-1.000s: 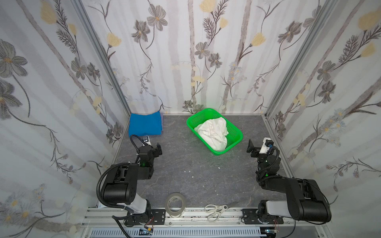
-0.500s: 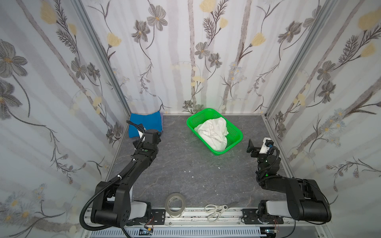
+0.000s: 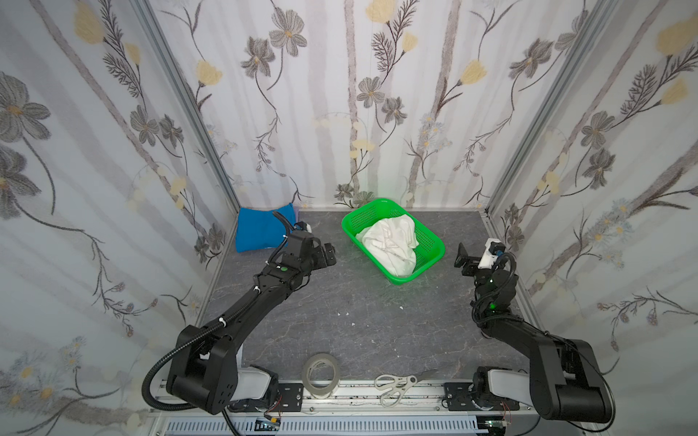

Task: Fold and stack the t-shirts
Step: 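Reach the left gripper into the green basket and grasp the white t-shirt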

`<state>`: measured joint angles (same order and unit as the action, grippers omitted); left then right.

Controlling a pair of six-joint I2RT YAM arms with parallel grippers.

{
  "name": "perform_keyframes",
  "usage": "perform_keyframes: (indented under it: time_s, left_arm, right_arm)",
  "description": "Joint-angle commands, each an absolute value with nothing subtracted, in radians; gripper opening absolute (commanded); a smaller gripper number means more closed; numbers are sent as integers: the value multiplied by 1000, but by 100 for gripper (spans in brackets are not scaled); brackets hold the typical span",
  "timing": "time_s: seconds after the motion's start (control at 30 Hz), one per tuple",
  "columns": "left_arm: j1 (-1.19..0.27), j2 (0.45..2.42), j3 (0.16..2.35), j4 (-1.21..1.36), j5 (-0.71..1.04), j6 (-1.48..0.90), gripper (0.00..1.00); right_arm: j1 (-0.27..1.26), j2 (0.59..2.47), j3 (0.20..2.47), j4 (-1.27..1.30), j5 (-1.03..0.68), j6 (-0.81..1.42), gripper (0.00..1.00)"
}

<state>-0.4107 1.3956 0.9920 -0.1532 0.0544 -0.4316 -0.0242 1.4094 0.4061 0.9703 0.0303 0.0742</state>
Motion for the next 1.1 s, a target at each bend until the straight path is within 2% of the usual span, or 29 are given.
perform_keyframes:
  time_s: [0.0, 0.23, 0.33, 0.47, 0.57, 0.73, 0.9, 0.97, 1.03, 1.07]
  left_arm:
    - [-466, 1493, 1106, -203, 204, -346, 100]
    - [-523, 1808, 1492, -394, 188, -328, 100]
    - [-531, 1954, 1670, -487, 201, -323, 92]
    - [-546, 2134, 1901, -626, 185, -300, 82]
    - [-563, 2235, 2043, -732, 134, -280, 79]
    - [-593, 2334, 2173, -830, 66, -250, 75]
    - [-620, 2410, 2269, -901, 13, -223, 70]
    - [-624, 2424, 2285, -915, -1, -224, 63]
    - [-628, 2428, 2287, -914, -15, -221, 47]
    - [-629, 2428, 2287, -909, -19, -223, 35]
  right_arm:
    - [-23, 1392, 515, 589, 48, 168, 100]
    - [-10, 1328, 625, 266, -157, 354, 100]
    - [26, 1260, 620, 192, -204, 384, 100]
    - [85, 1120, 583, 126, -169, 388, 100]
    - [92, 1008, 550, 82, -159, 402, 100]
    - [93, 839, 485, 82, -155, 405, 100]
    - [92, 813, 507, 38, -163, 390, 100]
    - [92, 822, 514, 31, -168, 385, 100]
    - [92, 828, 514, 41, -176, 385, 100]
    - [93, 832, 514, 41, -181, 385, 100]
